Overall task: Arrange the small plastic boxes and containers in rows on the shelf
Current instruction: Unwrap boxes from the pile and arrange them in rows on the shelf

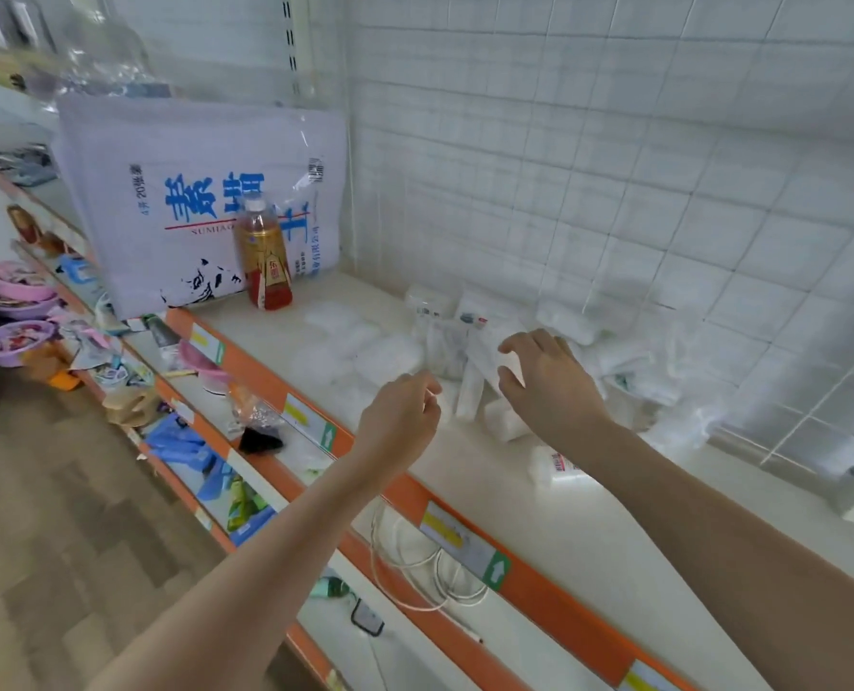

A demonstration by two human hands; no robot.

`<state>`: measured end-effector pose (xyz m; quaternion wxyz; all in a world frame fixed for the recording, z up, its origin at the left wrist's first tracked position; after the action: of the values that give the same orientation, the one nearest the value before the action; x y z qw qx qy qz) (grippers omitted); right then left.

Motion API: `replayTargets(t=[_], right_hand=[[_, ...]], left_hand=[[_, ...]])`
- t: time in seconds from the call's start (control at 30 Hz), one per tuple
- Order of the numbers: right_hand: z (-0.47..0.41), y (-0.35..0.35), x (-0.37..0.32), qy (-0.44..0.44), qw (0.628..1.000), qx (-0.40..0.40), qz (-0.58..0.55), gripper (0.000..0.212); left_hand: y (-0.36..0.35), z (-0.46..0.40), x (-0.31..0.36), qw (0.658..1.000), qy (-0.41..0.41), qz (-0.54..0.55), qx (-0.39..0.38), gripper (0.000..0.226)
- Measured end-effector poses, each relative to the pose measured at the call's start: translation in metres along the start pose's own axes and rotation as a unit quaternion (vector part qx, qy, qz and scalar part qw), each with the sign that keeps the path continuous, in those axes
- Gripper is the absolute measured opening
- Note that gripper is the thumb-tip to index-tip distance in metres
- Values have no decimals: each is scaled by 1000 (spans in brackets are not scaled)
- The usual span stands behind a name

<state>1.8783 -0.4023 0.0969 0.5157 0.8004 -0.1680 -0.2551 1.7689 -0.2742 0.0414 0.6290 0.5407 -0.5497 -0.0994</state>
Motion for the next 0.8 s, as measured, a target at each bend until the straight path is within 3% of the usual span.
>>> replayTargets(t=[0.27, 0.37, 0.57, 0.7, 0.8], right_hand=[[-41, -23, 26, -52, 994, -86, 38, 64], [-47, -30, 27, -69, 993, -95, 20, 62], [-49, -26, 34, -111, 983, -84, -118, 60], [-49, -18, 42, -135, 969, -52, -199, 56], [-41, -8, 45, -144, 948, -10, -284, 44]], left_hand=[[-19, -52, 7, 994, 51, 99, -21, 30], [-30, -62, 20, 986, 55, 143, -63, 45], [-43, -76, 36, 971, 48, 220, -76, 67], [-42, -79, 44, 992, 40, 112, -36, 74], [-43, -80, 48, 993, 42, 111, 4, 69]])
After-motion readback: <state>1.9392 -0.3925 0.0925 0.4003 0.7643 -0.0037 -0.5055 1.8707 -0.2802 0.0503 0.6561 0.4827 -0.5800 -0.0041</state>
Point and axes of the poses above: each hand's wrist, its own z-axis away from the middle knuckle, its own y-axis out of the back of the hand, x = y × z, the point moved 3 cm from there along -z, towards the middle knuckle, and after that the axes turned 2 degrees about -x, right-handed, at the moved point
